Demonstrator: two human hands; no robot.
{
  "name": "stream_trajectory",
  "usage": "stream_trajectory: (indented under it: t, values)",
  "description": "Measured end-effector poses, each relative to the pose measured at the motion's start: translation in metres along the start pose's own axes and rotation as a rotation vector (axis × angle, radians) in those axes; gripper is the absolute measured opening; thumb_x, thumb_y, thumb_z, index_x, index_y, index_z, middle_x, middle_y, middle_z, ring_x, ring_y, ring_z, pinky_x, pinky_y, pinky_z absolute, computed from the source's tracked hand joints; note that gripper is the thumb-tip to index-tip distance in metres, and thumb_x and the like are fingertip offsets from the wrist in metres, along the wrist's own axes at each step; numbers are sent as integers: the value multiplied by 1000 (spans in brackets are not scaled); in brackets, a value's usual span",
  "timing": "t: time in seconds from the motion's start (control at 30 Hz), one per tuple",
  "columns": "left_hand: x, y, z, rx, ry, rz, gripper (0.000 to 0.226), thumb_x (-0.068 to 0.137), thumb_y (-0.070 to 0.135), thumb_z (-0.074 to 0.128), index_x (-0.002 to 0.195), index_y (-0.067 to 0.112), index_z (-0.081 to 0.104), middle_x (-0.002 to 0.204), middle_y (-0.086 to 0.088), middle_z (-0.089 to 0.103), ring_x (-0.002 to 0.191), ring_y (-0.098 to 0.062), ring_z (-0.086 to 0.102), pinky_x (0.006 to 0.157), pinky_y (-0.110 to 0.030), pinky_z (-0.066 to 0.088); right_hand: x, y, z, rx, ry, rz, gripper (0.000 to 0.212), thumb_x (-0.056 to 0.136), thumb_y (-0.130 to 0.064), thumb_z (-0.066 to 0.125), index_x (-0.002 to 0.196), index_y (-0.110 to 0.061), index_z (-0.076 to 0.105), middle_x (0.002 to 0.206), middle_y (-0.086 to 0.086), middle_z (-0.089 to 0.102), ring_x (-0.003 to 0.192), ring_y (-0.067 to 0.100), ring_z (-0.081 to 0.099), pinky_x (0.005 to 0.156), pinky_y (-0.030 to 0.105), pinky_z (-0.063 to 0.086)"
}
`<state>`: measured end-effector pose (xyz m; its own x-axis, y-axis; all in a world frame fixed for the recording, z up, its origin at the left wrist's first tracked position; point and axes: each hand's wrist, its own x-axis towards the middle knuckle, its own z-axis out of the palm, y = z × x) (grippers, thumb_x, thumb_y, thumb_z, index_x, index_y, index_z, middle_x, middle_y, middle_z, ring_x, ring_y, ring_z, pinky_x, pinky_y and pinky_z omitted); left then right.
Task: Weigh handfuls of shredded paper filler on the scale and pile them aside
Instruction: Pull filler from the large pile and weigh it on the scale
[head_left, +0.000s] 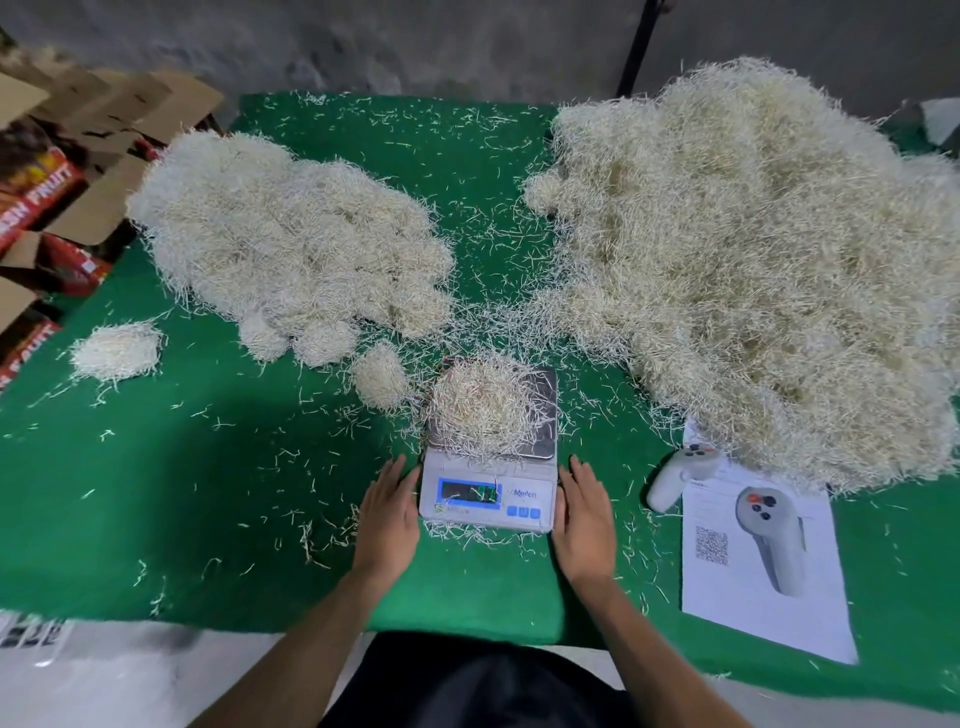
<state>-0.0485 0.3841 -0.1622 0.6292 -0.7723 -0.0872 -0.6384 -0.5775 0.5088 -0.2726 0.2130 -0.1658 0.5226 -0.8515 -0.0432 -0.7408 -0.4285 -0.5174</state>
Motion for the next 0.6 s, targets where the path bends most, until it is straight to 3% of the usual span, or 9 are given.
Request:
stream_trajectory:
  t: [0.43, 0.6]
  values:
    - [-1, -6, 2, 6, 6, -25, 45, 105, 15, 47, 150, 19, 49, 164, -2, 31, 153, -21, 24, 125, -42, 18, 2, 2, -7, -54, 22, -30, 38, 107, -26, 50, 142, -13, 60, 158, 4, 45, 148, 23, 40, 124, 42, 29]
    - [16, 6, -10, 64, 41, -85, 33, 98, 17, 58, 131, 18, 63, 147, -2, 50, 139, -26, 41, 112, -46, 33, 7, 5, -21, -110, -16, -95, 34, 107, -23, 51, 136, -10, 65, 150, 8, 54, 134, 28, 51, 115, 40, 39]
